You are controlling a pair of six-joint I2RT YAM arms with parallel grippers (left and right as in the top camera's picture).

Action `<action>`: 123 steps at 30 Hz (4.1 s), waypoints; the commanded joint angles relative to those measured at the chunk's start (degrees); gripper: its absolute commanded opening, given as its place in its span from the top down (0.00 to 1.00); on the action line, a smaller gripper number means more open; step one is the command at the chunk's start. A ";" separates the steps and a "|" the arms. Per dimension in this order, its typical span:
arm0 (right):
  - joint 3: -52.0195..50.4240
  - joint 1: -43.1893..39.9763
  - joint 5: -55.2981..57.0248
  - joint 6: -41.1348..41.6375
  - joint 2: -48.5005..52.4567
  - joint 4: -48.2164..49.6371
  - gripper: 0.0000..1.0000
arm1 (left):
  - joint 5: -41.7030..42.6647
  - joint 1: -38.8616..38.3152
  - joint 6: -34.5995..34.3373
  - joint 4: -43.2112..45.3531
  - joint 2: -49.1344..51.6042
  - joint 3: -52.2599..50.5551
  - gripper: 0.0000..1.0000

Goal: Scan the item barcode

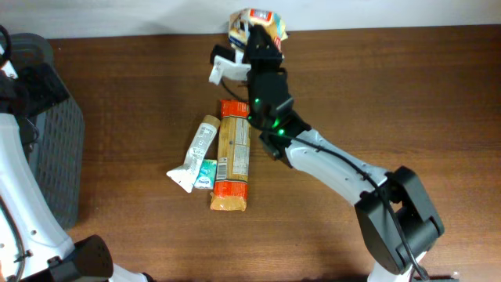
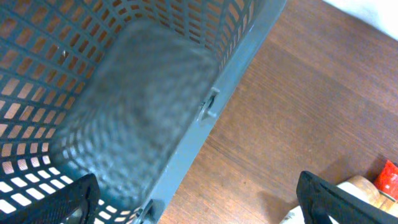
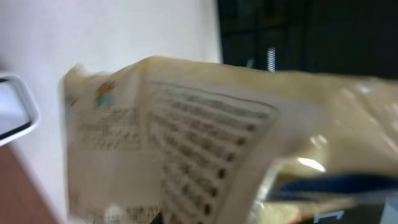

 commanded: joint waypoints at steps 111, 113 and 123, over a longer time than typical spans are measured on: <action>15.37 12.50 -13.94 96.65 10.64 -100.59 0.26 | -0.17 0.17 0.90 0.02 -0.33 0.46 0.01; 15.37 9.75 -15.54 96.65 10.64 -100.61 0.26 | -0.20 0.20 0.90 0.00 -0.33 0.46 0.01; 15.39 18.25 -11.65 93.70 17.40 -93.02 0.31 | -0.20 0.20 0.90 0.00 -0.33 0.46 0.01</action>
